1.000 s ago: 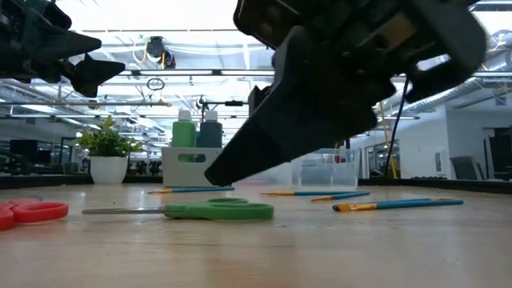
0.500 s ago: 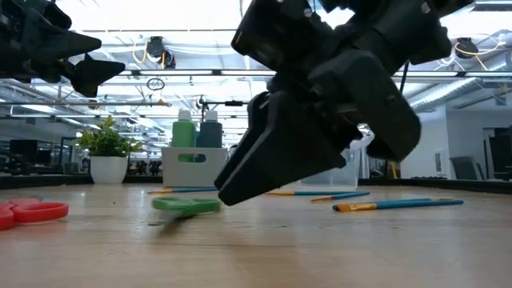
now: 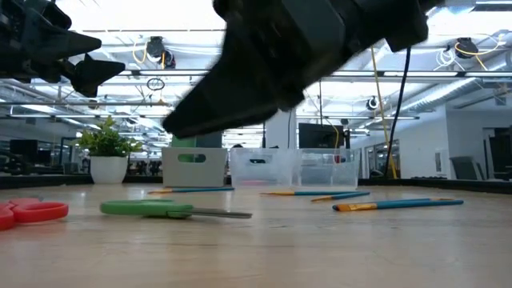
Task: Pick & Place Paint Supplies
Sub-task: Put the green scissors into the left transparent bin
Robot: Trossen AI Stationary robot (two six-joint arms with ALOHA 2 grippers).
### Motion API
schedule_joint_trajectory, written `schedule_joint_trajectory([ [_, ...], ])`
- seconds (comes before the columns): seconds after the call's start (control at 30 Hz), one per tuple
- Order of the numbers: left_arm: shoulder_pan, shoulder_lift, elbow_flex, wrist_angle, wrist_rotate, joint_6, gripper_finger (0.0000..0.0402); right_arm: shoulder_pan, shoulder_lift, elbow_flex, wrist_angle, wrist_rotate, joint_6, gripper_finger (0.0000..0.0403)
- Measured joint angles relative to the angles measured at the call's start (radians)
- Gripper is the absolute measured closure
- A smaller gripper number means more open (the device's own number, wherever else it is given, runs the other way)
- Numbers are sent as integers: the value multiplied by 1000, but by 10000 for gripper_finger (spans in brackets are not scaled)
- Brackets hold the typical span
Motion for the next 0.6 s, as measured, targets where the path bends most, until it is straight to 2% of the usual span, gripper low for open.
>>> schedule_joint_trajectory([
  [0.27,0,0,0,-1,0,0,94,-5,97,105,-46,-12,-39,230],
  [0.6,0,0,0,-1,0,0,94,-49,141,115,-175,-56,-44,233],
])
